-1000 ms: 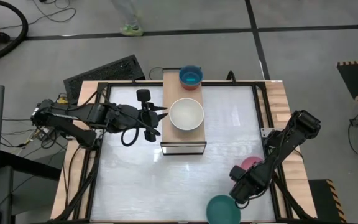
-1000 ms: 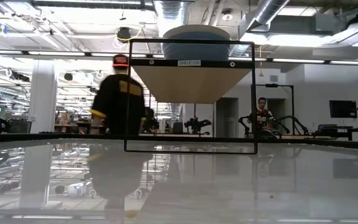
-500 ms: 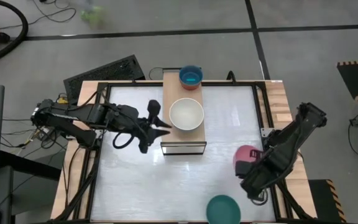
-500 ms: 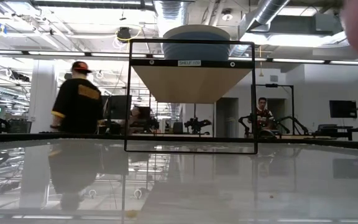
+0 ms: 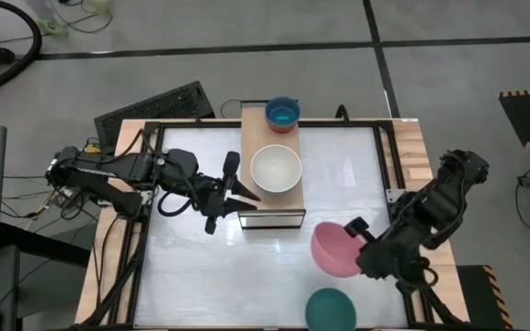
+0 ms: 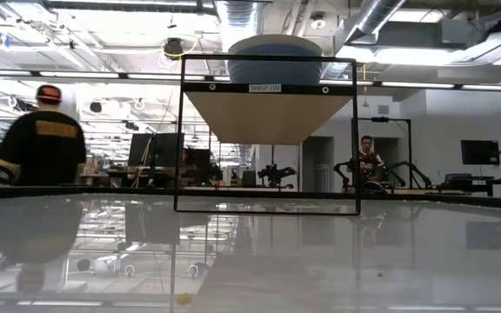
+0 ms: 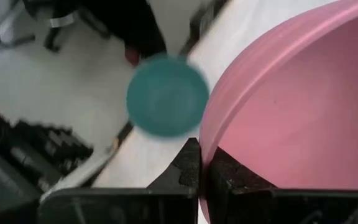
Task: Place and stack bowls onto a shelf
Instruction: Stack the light pink bowl on top of the white bowl on the shelf
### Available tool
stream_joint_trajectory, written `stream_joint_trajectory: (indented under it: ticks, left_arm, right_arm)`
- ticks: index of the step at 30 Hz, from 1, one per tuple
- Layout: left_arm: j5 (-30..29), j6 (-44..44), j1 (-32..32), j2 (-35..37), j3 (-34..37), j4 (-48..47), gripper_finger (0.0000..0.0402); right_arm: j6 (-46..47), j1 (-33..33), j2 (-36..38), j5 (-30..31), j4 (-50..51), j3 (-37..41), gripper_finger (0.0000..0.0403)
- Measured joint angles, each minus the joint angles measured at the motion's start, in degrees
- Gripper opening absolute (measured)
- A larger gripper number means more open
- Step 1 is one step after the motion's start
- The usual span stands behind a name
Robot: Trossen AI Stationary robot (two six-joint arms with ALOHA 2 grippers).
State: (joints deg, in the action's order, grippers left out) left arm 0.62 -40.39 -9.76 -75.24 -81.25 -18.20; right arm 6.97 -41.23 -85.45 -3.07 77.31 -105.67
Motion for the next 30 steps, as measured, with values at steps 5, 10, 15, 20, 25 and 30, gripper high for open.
stream_joint_trajectory:
  ticks: [5,10,15,20,25,30]
  left_arm:
    - [4.02,3.03,-0.01,0.0,0.0,2.11,0.0085]
    - [7.45,7.41,0.0,0.0,0.0,4.26,0.0085]
    - [11.13,12.99,0.24,0.0,0.0,6.72,0.0085]
    - [14.51,17.74,1.23,0.0,0.0,8.18,0.0085]
    - [18.53,21.98,2.56,0.0,0.0,9.32,0.0085]
    - [18.89,25.76,3.12,0.0,0.0,9.52,0.0085]
  right_arm:
    - [-5.16,2.59,-0.04,-0.07,-6.75,-2.43,0.0026]
    - [-9.2,5.45,-0.04,-1.6,-14.64,-3.36,0.0026]
    - [-14.37,7.87,-0.04,-5.21,-23.01,-3.36,0.0026]
    - [-16.56,9.67,-0.04,-10.28,-28.2,-3.36,0.0026]
    - [-16.69,11.21,-0.04,-14.66,-33.24,-3.36,0.0026]
    - [-22.04,11.93,-0.08,-17.1,-38.43,-3.36,0.0026]
